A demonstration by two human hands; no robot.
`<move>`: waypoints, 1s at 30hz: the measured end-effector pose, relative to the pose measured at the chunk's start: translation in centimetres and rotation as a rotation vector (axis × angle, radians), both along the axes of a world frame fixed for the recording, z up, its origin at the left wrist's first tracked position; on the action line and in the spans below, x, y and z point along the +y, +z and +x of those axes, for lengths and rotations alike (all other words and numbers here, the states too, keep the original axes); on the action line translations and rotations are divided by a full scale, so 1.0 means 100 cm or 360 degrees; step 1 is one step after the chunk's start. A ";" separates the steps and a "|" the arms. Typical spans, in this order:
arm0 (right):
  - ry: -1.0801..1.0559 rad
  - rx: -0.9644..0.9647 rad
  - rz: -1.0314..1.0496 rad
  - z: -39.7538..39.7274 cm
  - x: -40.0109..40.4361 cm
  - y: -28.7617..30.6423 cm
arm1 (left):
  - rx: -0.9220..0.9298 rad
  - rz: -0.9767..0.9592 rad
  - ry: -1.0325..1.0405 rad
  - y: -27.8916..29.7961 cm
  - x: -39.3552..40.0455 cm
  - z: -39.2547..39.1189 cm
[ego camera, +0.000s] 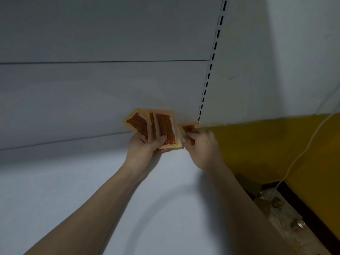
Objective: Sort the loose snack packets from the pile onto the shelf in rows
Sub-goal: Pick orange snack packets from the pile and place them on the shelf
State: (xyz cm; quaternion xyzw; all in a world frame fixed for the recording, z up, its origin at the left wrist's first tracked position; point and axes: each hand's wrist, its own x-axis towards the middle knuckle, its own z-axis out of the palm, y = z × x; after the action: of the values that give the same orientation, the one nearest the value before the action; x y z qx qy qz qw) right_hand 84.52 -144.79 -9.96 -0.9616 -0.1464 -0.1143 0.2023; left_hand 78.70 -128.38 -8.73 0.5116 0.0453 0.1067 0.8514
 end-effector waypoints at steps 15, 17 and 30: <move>0.0061 0.0197 0.1273 -0.021 0.021 0.026 | 0.0077 0.0001 0.0013 0.013 0.011 -0.009; 0.0020 0.0197 0.1191 -0.021 0.020 0.025 | 0.0096 0.0062 0.0166 0.012 0.028 -0.009; 0.0387 -0.0236 0.0036 -0.043 0.036 0.019 | 0.0130 0.0097 0.0299 0.018 0.052 -0.011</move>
State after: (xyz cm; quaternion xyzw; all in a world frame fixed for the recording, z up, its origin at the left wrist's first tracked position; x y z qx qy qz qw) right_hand 80.19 -141.16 -8.02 -0.9233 -0.2752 -0.1612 0.2142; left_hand 77.59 -123.21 -6.90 0.5346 0.1246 0.1665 0.8191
